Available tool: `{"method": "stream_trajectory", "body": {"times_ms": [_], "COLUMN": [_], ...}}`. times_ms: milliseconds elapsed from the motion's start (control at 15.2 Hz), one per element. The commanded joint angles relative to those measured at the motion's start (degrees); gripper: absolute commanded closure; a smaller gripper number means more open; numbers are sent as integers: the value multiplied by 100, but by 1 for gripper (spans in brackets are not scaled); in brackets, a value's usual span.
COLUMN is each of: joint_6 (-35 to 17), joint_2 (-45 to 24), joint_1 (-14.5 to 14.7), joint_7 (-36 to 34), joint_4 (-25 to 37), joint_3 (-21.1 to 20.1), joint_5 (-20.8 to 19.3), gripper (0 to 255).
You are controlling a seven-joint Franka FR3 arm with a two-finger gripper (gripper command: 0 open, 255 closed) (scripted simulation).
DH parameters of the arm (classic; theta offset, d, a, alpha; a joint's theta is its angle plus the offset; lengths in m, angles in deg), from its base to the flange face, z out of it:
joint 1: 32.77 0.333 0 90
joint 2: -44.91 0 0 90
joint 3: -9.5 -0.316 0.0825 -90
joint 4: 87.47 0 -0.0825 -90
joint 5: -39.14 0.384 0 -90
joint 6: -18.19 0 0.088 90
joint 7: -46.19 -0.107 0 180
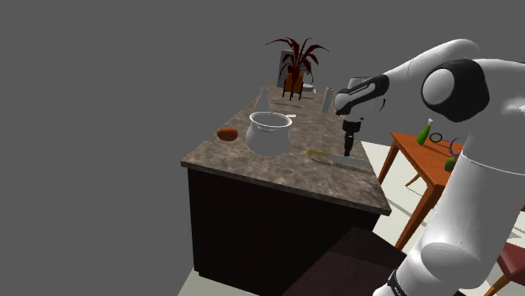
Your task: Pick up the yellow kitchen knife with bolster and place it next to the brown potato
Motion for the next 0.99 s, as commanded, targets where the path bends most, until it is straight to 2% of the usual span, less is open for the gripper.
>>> {"method": "stream_trajectory", "body": {"times_ms": [0, 198, 660, 924], "joint_6": [-58, 10, -454, -491], "joint_2": [-642, -1442, -1673, -1694], "joint_1": [-178, -541, -632, -639], "joint_7": [616, 1293, 1392, 1401], "joint_4": [464, 1195, 934, 915], "joint_3": [-23, -227, -314, -321], "joint_5": [460, 959, 1110, 1124], "gripper": [0, 0, 0, 0]}}
